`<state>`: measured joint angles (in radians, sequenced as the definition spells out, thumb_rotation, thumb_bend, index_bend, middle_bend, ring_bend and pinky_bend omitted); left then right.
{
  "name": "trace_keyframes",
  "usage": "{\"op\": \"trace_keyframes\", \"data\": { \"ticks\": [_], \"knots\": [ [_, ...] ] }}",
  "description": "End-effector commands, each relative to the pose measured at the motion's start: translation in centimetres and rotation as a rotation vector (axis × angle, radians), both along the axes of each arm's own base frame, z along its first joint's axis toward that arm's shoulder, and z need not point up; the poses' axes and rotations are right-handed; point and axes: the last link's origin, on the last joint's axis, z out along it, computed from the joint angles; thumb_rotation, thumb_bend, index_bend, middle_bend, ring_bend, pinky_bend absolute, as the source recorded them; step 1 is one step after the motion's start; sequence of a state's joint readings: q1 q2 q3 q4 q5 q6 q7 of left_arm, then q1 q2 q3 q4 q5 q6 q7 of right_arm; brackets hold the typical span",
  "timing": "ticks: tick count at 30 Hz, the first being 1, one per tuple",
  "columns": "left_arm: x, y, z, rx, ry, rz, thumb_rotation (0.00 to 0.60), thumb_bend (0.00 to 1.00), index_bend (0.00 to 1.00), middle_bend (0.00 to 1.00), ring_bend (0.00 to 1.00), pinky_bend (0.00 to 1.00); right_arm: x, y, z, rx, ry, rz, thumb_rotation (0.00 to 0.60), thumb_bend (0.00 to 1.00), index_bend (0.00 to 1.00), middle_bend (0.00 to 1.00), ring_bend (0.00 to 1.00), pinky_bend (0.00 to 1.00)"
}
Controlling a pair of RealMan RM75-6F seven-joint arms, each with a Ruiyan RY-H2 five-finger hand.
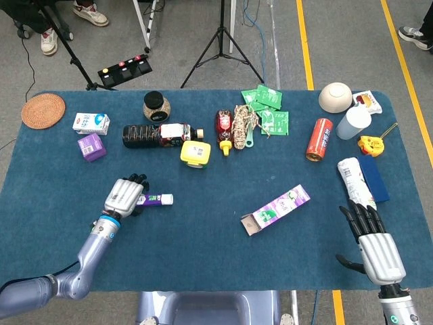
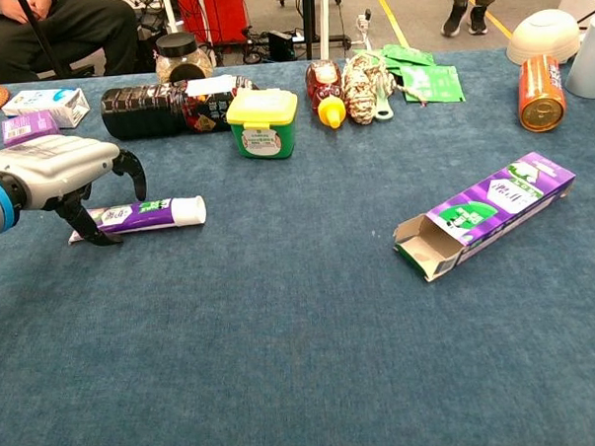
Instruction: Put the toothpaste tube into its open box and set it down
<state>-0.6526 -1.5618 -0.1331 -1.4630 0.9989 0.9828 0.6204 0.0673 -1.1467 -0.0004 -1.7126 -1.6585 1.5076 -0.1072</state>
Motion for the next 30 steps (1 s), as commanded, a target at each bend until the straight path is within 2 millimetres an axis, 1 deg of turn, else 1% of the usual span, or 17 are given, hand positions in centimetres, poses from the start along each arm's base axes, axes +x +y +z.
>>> {"op": "trace_keyframes", "data": {
  "ticks": [1,5,9,16,20,24,30],
  "knots": [
    [0.0,-0.1,-0.3,0.002,0.006,0.0,0.6,0.21,0.39,0.24,0.21,0.45,0.0,0.0,0.0,0.001,-0.003,0.002,0.6,0.0,0.03,0.0,0.0,0.0],
    [0.0,-0.1,-0.5,0.014,-0.001,0.003,0.6,0.23,0.44,0.29,0.26,0.51,0.1,0.1,0.0,0.008,-0.014,0.004,0.6,0.0,0.03,0.0,0.0,0.0],
    [-0.2,-0.2,-0.8,0.02,0.008,0.006,0.6,0.24,0.51,0.36,0.34,0.56,0.1,0.2,0.0,0.017,-0.02,0.003,0.6,0.0,0.03,0.0,0.0,0.0],
    [0.0,-0.3,-0.7,0.056,-0.007,-0.019,0.6,0.29,0.61,0.48,0.44,0.64,0.1,0.2,0.1,0.019,-0.023,0.004,0.6,0.0,0.03,0.0,0.0,0.0],
    [0.3,-0.4,0.1,0.095,-0.013,-0.058,0.6,0.3,0.63,0.5,0.46,0.66,0.0,0.1,0.0,0.024,-0.021,0.0,0.6,0.0,0.03,0.0,0.0,0.0],
    [0.5,-0.4,1.1,0.111,-0.018,-0.08,0.6,0.3,0.63,0.5,0.46,0.67,-0.1,0.0,-0.1,0.03,-0.013,-0.004,0.6,0.0,0.03,0.0,0.0,0.0],
    [0.8,-0.2,2.8,0.117,-0.046,-0.08,0.6,0.3,0.63,0.5,0.46,0.67,-0.5,-0.7,-0.4,0.065,0.0,-0.01,0.6,0.0,0.04,0.0,0.0,0.0]
  ]
}}
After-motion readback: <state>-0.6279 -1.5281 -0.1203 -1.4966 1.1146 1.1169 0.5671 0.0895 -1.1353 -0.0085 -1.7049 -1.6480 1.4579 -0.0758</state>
